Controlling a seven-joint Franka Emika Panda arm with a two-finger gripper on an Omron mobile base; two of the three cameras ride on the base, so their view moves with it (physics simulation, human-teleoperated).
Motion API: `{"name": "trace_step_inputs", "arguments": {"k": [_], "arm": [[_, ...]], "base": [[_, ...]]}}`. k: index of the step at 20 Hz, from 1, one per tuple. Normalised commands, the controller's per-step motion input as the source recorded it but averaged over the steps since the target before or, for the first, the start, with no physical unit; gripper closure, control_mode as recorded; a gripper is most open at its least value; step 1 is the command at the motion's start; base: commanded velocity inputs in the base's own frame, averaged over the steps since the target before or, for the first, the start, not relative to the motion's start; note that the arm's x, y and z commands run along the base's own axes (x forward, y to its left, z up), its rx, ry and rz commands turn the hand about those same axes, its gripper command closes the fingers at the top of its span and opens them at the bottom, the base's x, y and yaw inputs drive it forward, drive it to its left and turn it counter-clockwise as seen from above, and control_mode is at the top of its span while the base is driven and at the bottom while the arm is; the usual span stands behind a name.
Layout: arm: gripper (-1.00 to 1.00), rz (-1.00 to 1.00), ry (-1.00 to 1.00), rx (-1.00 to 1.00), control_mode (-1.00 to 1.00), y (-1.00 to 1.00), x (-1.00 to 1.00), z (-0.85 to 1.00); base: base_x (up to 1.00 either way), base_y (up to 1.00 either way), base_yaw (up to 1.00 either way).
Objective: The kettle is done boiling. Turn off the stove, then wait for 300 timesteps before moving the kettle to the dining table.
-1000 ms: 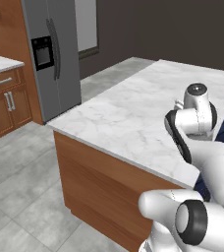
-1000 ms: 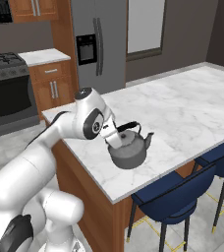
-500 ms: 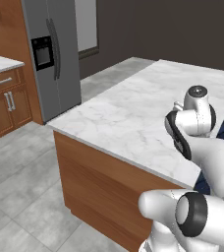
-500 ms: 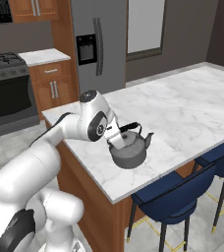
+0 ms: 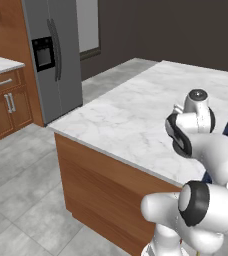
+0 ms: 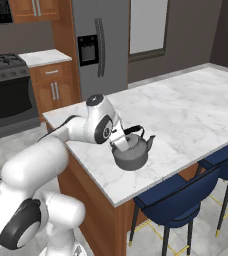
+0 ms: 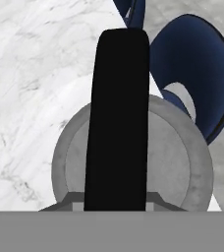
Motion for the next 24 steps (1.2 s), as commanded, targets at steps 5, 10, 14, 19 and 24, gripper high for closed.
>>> {"name": "trace_step_inputs", "arguments": {"k": [5, 10, 14, 19, 24], "arm": [[1.00, 0.02, 0.00, 0.02, -1.00, -0.01, 0.21, -0.13], [1.00, 0.00, 0.00, 0.00, -1.00, -0.04, 0.17, -0.14], [1.00, 0.00, 0.01, 0.00, -1.00, -0.03, 0.21, -0.22], [1.00, 0.00, 0.02, 0.00, -1.00, -0.01, 0.27, -0.25], [1.00, 0.00, 0.00, 0.00, -1.00, -0.05, 0.24, -0.19]], "base": [[0.00, 0.00, 0.00], [0.00, 0.00, 0.00], [0.00, 0.00, 0.00], [0.00, 0.00, 0.00], [0.00, 0.00, 0.00]]}}
